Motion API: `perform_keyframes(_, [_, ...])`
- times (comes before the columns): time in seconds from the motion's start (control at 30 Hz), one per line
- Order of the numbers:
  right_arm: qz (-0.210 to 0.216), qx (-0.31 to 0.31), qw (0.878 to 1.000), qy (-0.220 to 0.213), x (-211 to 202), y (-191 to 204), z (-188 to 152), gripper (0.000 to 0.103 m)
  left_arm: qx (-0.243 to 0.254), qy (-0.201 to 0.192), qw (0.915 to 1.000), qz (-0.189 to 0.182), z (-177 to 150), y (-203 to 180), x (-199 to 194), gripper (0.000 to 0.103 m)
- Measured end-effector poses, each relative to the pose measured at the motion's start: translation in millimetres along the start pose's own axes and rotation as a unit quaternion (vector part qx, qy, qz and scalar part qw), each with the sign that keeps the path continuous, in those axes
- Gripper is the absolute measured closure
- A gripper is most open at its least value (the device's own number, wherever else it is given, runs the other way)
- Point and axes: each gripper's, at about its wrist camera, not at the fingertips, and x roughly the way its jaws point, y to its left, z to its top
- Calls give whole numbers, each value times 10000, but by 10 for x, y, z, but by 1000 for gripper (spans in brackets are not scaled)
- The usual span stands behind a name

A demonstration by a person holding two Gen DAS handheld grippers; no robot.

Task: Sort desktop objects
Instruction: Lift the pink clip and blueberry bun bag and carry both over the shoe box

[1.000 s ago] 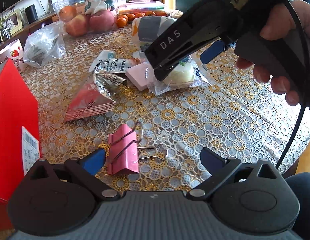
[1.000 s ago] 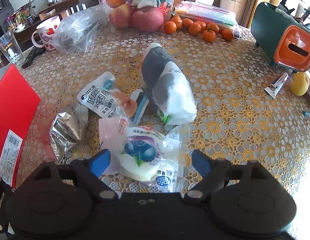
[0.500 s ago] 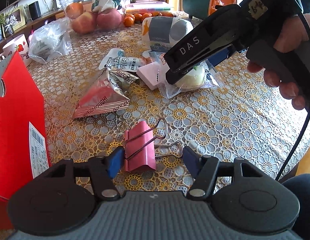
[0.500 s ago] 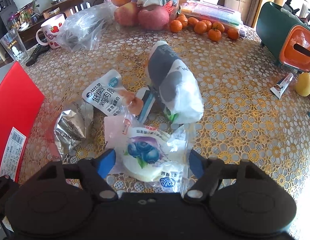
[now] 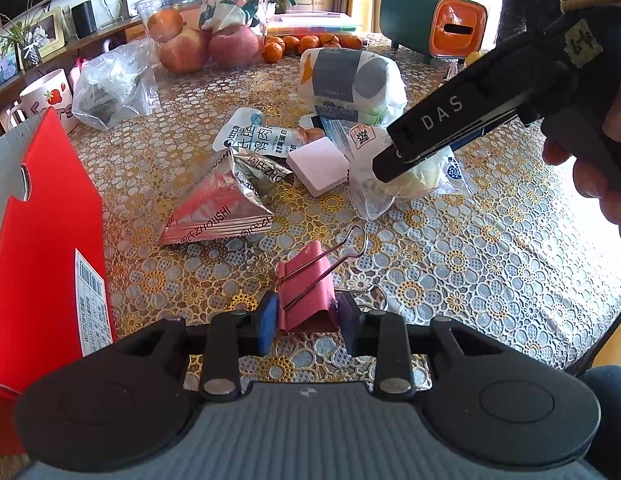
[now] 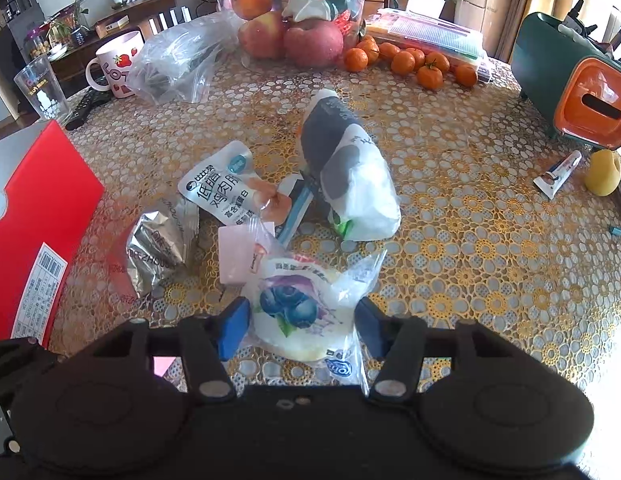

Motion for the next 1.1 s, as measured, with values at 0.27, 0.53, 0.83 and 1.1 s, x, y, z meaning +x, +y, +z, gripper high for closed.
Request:
perform_keyframes(0.27, [-5,-32,10000,-10,-221,-42,-164,46,-66,-88,9999,-38,14,-40,-138,72])
perform_keyframes(0.53, [-3,-175,9998,51,-377,-11,-372,46,-9,-156,9999,-29,27,-91,-260,73])
perform_keyframes(0.83, [64,-297,9995,72,-481,40,-500,46,52,-123,9999,-24,35,-125,-336,73])
perform_keyframes(1.1, [82,-332,9994,69,-539,58,-523,46,-17,-144,9999,-60,63,-102,-404,73])
